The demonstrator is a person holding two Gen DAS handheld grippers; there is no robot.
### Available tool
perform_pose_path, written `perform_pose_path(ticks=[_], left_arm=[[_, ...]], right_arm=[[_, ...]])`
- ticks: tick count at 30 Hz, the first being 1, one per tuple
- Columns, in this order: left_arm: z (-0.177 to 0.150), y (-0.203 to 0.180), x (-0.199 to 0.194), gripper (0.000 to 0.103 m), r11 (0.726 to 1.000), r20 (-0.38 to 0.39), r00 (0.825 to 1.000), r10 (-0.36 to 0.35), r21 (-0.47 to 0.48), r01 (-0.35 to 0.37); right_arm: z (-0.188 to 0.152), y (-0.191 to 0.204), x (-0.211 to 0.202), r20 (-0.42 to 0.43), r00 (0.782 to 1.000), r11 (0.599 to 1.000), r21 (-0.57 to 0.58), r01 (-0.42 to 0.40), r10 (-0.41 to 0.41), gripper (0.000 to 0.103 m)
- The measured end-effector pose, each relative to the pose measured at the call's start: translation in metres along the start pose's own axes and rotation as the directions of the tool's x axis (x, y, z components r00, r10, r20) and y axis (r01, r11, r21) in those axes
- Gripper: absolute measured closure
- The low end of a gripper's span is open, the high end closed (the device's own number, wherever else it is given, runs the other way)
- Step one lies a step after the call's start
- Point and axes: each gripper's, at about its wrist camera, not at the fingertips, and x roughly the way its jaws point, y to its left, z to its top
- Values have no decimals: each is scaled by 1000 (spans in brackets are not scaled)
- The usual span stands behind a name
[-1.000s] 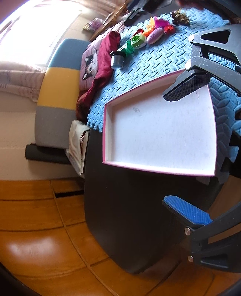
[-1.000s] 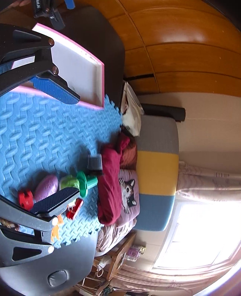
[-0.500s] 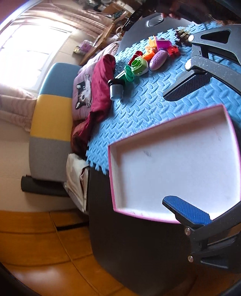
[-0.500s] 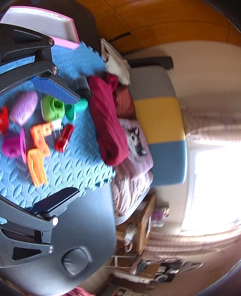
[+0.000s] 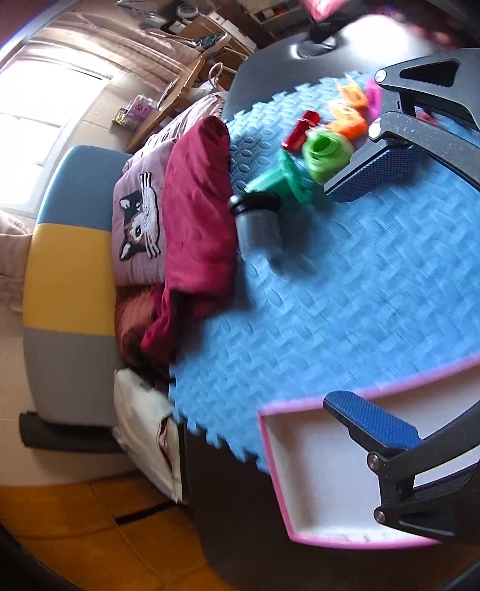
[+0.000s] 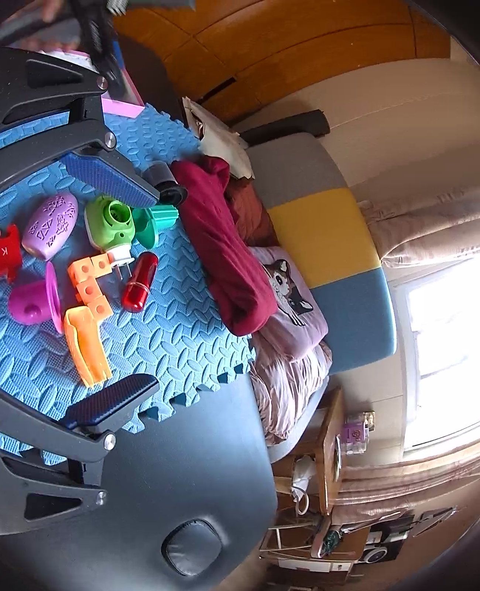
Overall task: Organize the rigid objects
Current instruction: 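Grasp the grey cup with the left tool while the right tool reaches toward the toys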
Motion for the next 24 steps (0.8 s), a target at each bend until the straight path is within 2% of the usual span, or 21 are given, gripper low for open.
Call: perform_pose_path(ticks=[4,11,13,19,20,21,22,24], left_arm=[[23,-17,24,0,999,-12,999,-30,-23,30],[52,-45,64,0,1000,-27,999,-22,4,23],[56,-46,76,0,1000,-37,999,-15,2,15],[60,-45,104,1,998,-73,996,-54,-50,50],[59,-45,107,11,998,-74,996,-56,-47,52],[58,-44,110,27,996,-82,994,-74,-50,70],[56,-41,113,31,990,-100,986,-130,-67,124],[53,-39,112,32,985,-100,982,-157,-80,150]], right_arm=[[1,-3,3,-17,1000,1000,19,-15,15,10],[0,-5,9,-48,998,999,42,-34,36,10],[0,-5,9,-50,998,998,49,-40,43,10],[-1,-6,12,-59,998,998,55,-33,36,10],[-1,-7,12,-62,997,998,55,-30,34,10],[-1,-6,13,-63,998,998,53,-27,31,10],[-1,-6,12,-61,998,998,51,-25,28,10],[-1,-7,11,-53,998,999,48,-16,18,11]])
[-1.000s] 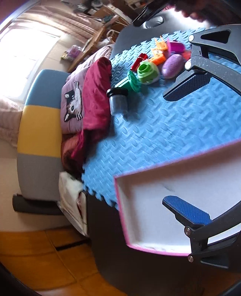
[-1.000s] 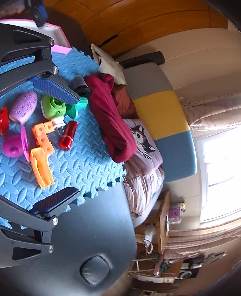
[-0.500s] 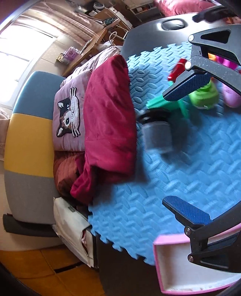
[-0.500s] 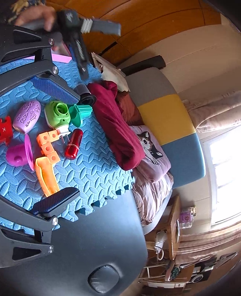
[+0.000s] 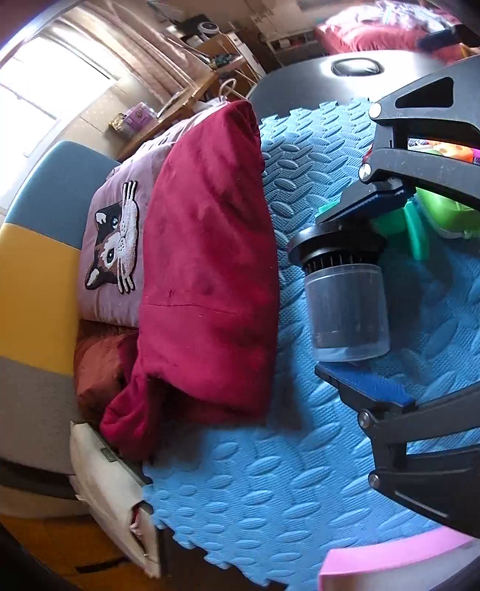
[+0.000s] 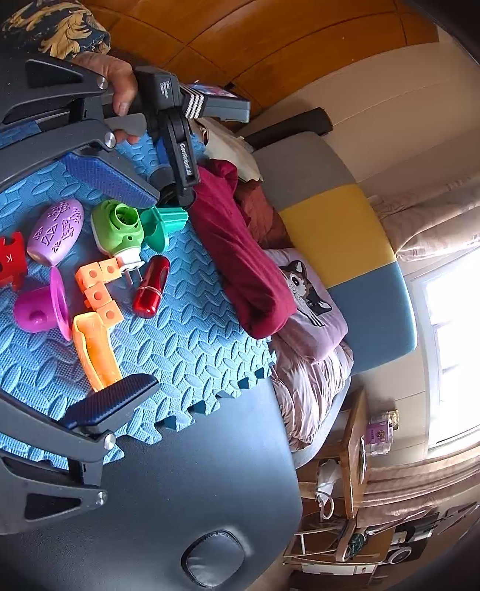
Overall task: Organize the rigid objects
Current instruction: 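Grasp the grey cup with the left tool while the right tool reaches toward the toys, then place the grey cup in the tray with the left tool while the right grasps the spiky ball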
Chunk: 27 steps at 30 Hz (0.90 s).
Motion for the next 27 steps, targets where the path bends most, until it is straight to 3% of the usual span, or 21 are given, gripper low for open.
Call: perform_pose_path(ticks=[3,8,17,27], left_arm=[[-8,-3,-6,33,999,27,1000,4,43,-5],[-25,8,-24,34,1000,53,999,-2,26,0],[-69,15,-82,33,997,125,992,17,76,-27],[-121,29,-146,33,995,185,983,-1,103,-18]], right_arm=[[1,-2,0,2,1000,1000,6,4,-4,14],[4,-13,-2,13,1000,999,50,15,-16,18],[5,-27,-2,5,1000,993,114,-14,14,23],[-10,-18,-3,-115,984,984,131,-120,135,24]])
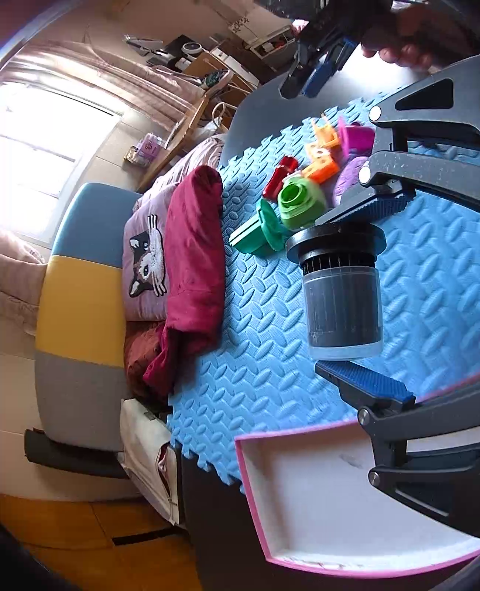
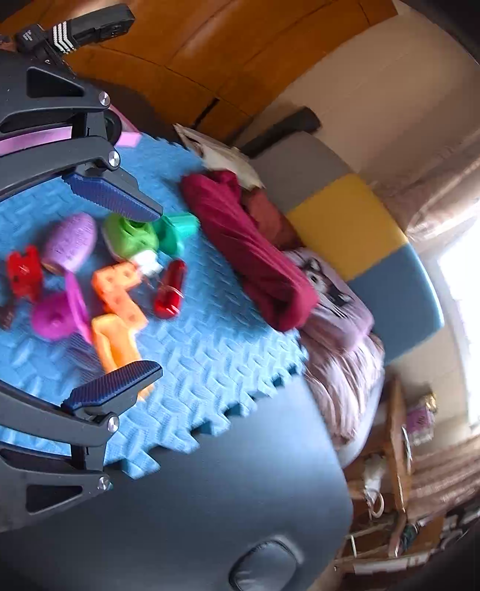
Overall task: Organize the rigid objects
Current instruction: 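Place the grey cup in the tray with the left tool while the right grasps the spiky ball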
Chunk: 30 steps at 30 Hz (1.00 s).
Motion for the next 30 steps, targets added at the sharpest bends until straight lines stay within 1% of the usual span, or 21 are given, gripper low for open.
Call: perform_pose_path(ticks=[4,8,10,12,15,16,17,19,21,24,27,30], left_arm=[[-13,11,-20,33,1000,11,1000,-15,-14,15],[-26,23,-34,33,999,13,1000,-26,-36,26],[-31,30,-40,33,999,17,1000,-23,-44,24],[-36,39,-47,33,998,21,999,-25,-62,27],[-41,58,-61,33,996,39,999,4,-85,0],[-43,64,-64,33,996,42,999,12,-93,-8],[-44,75,-67,33,994,45,999,28,-111,-23],[-47,95,-70,33,988,46,997,69,-142,-62],[-48,116,-71,33,979,36,994,104,-177,-96],[-47,146,-66,33,961,28,985,169,-226,-158],[-42,161,-57,33,954,15,981,192,-237,-183],[-30,166,-42,33,953,-2,982,190,-240,-185]], right_arm=[[-26,19,-11,-70,998,996,-94,2,-8,24],[-55,31,-13,-148,986,980,-192,49,-78,23],[-68,35,-10,-183,976,968,-240,75,-121,23],[-78,36,-4,-211,959,951,-283,125,-189,23],[-90,35,7,-238,938,934,-311,174,-254,23],[-94,33,12,-247,928,928,-319,194,-279,34],[-96,32,14,-242,925,923,-323,208,-293,39],[-99,32,13,-209,932,922,-317,222,-296,40],[-100,34,13,-188,932,914,-328,237,-309,40],[-100,35,14,-192,933,918,-320,234,-304,41],[-95,28,14,-207,941,941,-267,208,-267,42],[-95,26,14,-203,945,943,-265,200,-257,42]])
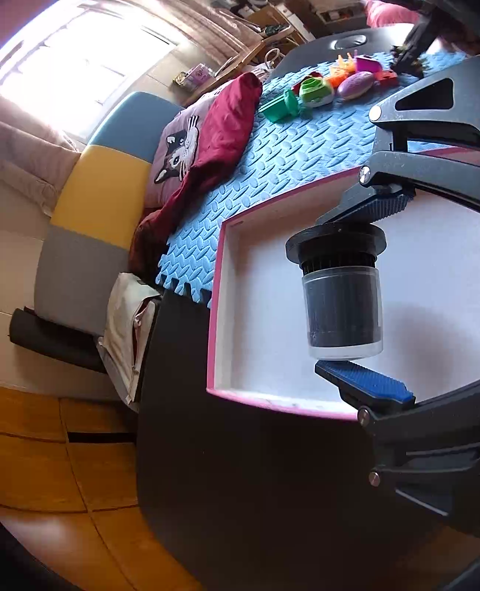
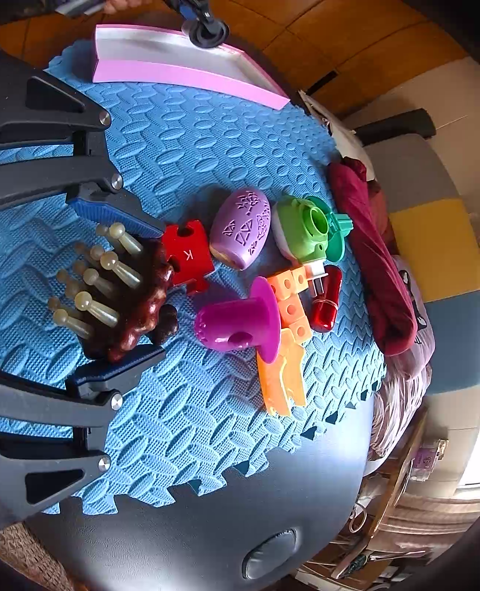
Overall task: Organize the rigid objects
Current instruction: 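Place the grey cup in the tray with the left tool while the right grasps the spiky ball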
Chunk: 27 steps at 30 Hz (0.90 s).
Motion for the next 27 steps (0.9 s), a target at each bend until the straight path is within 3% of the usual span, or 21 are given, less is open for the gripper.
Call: perform_pose_path(ticks=[9,16,20,27], left_arm=[[46,-32,47,33,999,9,1000,5,46,-5],[61,-42,82,33,998,-32,999,31,49,-30],[56,-40,72,19,997,1,999,54,54,-53],[32,-30,27,18,995,40,994,97,27,-99]], right_arm=[[-3,8,0,21,1000,999,-44,22,-21,42],[-3,14,-1,28,999,996,-83,45,-43,42],[-3,14,0,29,999,996,-81,42,-40,42],[-2,11,0,25,999,998,-61,28,-26,42]])
